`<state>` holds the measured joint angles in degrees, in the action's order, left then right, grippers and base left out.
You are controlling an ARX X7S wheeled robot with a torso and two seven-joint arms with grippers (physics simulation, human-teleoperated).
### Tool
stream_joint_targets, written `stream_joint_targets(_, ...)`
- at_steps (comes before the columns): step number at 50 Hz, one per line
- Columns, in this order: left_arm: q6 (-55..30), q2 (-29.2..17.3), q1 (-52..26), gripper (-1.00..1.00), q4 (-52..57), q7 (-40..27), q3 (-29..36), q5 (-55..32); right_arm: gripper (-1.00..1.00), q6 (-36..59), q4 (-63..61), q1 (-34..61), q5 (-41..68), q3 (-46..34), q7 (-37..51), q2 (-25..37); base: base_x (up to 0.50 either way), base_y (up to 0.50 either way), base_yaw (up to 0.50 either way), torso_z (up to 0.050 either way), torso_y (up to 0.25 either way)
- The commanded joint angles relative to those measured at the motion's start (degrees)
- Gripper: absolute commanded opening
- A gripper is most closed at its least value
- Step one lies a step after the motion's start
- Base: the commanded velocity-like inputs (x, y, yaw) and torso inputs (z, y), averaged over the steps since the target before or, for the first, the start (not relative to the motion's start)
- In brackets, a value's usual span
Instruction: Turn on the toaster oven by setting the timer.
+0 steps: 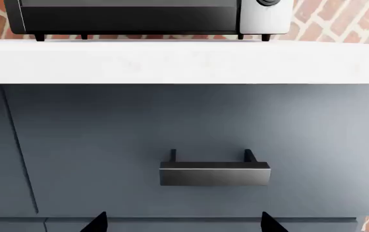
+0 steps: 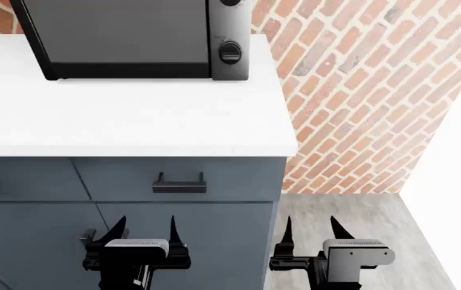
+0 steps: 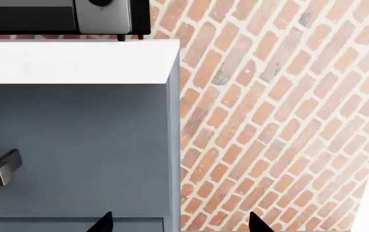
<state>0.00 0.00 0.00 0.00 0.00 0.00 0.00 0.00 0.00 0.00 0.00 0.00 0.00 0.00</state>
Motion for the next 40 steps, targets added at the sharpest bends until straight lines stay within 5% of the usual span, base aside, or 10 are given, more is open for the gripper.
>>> stream_joint_targets(1, 0.01, -0.90, -0.15, 1.00, -0.24, -0.97, 1.07, -0.99, 1.00, 0.05, -0.26, -0.34, 1.26, -1.24, 0.69, 0.90, 0.00, 0.00, 0.00, 0.000, 0.000)
stream_joint_targets(17, -0.60, -3.24, -0.22, 1.00, 0.70, -3.95, 3.88, -2.98, 1.00, 0.83, -1.28, -0.27, 1.84, -4.01, 4.20, 3.59, 0.00, 0.00, 0.00, 0.000, 0.000)
stream_joint_targets(28, -19.26, -6.77, 1.78, 1.00, 26.98, -4.51, 3.25, -7.16, 1.00, 23.34, -29.64, -2.22, 4.47, -3.73, 2.78, 8.64, 0.00, 0.00, 0.00, 0.000, 0.000)
stream_joint_targets(40, -38.24, -9.04, -2.92, 1.00, 42.84, -6.34, 1.45, -11.97, 1.00, 34.85, -42.34, 1.70, 3.12, -3.42, 3.30, 12.46, 0.00, 0.00, 0.00, 0.000, 0.000)
